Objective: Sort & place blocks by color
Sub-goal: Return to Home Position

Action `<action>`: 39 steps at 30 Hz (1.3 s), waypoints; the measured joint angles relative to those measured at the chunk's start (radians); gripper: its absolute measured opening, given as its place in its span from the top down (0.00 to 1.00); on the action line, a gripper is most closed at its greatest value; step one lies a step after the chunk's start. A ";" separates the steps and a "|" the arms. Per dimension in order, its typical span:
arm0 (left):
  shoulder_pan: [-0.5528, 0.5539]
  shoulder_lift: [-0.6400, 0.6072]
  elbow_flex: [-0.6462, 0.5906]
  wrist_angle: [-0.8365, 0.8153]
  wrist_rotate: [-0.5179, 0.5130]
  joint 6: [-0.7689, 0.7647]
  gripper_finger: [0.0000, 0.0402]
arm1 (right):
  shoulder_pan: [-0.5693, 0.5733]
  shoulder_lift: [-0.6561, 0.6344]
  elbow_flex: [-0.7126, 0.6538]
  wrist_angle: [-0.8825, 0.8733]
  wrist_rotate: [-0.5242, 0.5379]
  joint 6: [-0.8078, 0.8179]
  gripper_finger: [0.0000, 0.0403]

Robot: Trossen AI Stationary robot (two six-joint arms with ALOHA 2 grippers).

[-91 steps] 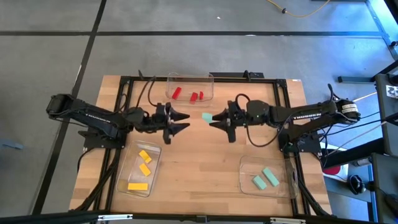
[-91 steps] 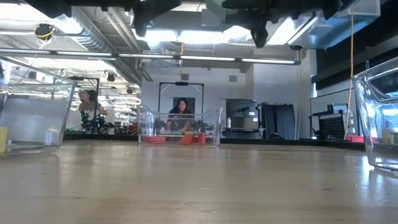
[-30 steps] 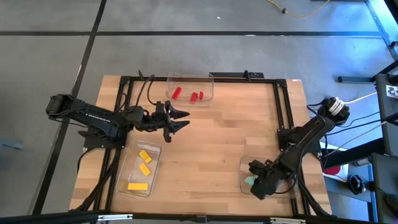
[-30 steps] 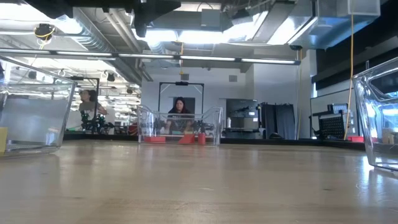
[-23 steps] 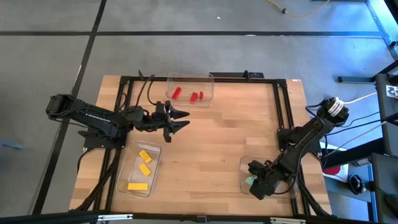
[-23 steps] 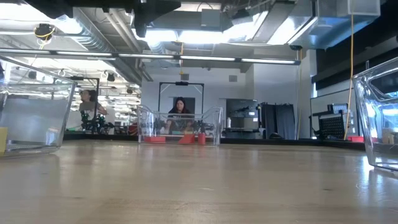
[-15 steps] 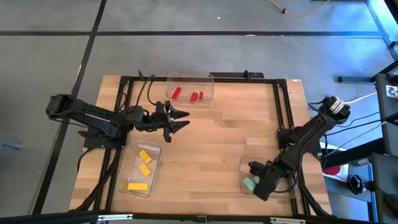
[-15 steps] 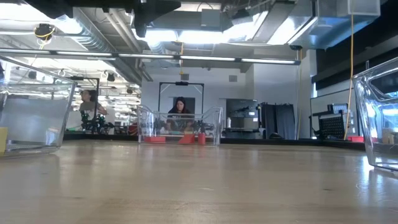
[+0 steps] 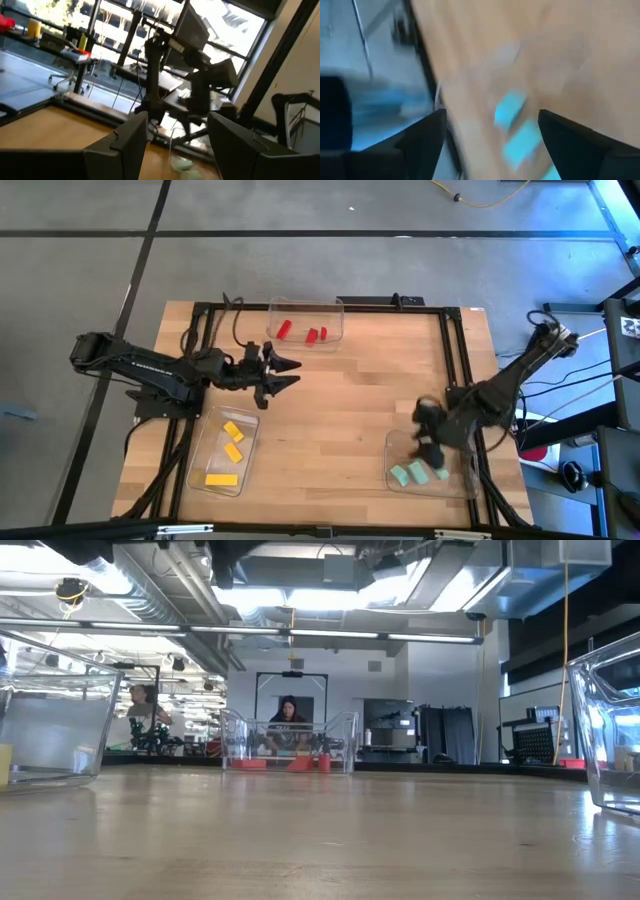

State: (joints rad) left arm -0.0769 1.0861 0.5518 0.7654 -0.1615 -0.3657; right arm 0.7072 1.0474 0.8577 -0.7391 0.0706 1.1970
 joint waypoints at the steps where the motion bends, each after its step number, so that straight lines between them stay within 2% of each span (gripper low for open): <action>1: 0.000 -0.010 0.000 0.000 0.002 0.000 0.51 | -0.030 -0.020 0.000 0.000 0.050 -0.028 0.22; 4: 0.000 -0.048 0.000 -0.048 0.000 0.001 0.51 | -0.145 -0.058 0.000 0.015 0.193 -0.137 0.22; 7: 0.000 -0.098 0.001 -0.094 -0.001 0.001 0.51 | -0.287 -0.075 0.000 0.089 0.250 -0.293 0.22; 13: 0.020 -0.185 0.001 -0.198 -0.005 0.001 0.51 | -0.578 -0.077 0.000 0.309 0.162 -0.632 0.30; 19: 0.050 -0.253 0.001 -0.278 -0.005 0.000 0.51 | -0.790 -0.123 0.000 0.433 0.055 -0.795 0.41; 22: 0.063 -0.264 0.001 -0.285 -0.005 0.000 0.51 | -0.848 -0.166 0.000 0.484 -0.028 -0.841 0.47; 27: 0.071 -0.263 0.001 -0.287 -0.005 0.000 0.51 | -0.899 -0.228 0.000 0.507 -0.086 -0.840 0.58; 33: 0.071 -0.263 0.001 -0.287 -0.003 -0.001 0.51 | -0.900 -0.263 0.000 0.505 -0.093 -0.830 0.73; 39: 0.071 -0.263 0.001 -0.287 -0.002 -0.001 0.51 | -0.867 -0.263 0.000 0.506 -0.091 -0.808 0.95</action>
State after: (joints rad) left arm -0.0059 0.8234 0.5526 0.4782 -0.1631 -0.3671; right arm -0.1597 0.7843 0.8577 -0.2329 -0.0204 0.3887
